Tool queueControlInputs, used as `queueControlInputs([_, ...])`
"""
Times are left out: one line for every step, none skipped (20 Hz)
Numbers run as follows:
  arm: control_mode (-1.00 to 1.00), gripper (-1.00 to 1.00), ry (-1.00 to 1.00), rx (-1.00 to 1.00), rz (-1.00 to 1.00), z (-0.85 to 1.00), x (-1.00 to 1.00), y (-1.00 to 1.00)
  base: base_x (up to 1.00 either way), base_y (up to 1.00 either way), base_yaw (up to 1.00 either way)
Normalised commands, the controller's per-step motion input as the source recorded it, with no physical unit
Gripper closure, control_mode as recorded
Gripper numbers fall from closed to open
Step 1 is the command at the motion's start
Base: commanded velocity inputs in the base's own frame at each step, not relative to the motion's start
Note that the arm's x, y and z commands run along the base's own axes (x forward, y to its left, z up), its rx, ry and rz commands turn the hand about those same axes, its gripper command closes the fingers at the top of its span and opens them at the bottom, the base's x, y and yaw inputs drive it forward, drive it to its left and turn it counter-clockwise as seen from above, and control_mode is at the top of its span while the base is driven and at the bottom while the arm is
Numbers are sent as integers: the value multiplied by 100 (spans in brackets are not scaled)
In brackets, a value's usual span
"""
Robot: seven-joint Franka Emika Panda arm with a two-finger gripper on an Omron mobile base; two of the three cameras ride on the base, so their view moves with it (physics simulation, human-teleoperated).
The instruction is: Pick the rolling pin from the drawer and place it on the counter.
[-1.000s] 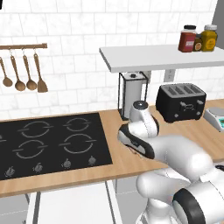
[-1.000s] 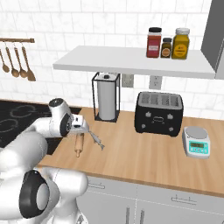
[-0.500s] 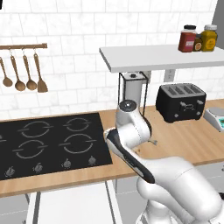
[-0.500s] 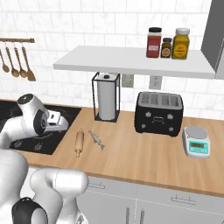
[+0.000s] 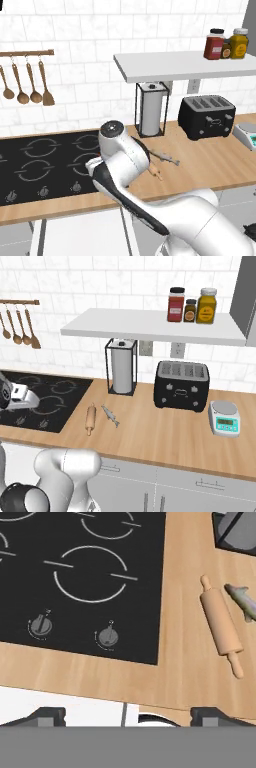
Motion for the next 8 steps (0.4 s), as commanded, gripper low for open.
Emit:
queueControlInputs([-100, -100, 4, -8, 0, 0, -53, 100, 0, 0, 0])
queueControlInputs([-100, -100, 13, -9, 0, 0, -47, 100, 0, 0, 0])
queueControlInputs([-100, -100, 29, -8, 0, -7, -29, 82, 0, 0, 0])
queueControlInputs([-100, -100, 34, -2, 0, -8, -21, 58, 0, 0, 0])
queueControlInputs([-100, -100, 35, 0, 0, -6, -21, 26, 0, 0, 0])
queueControlInputs([-100, -100, 18, -2, 0, 0, 0, 6, 0, 0, 0])
queueControlInputs([-100, -100, 0, 0, 0, 0, 0, 0, 0, 0, 0])
queueControlInputs([-100, -100, 0, 0, 0, 0, 0, 0, 0, 0, 0])
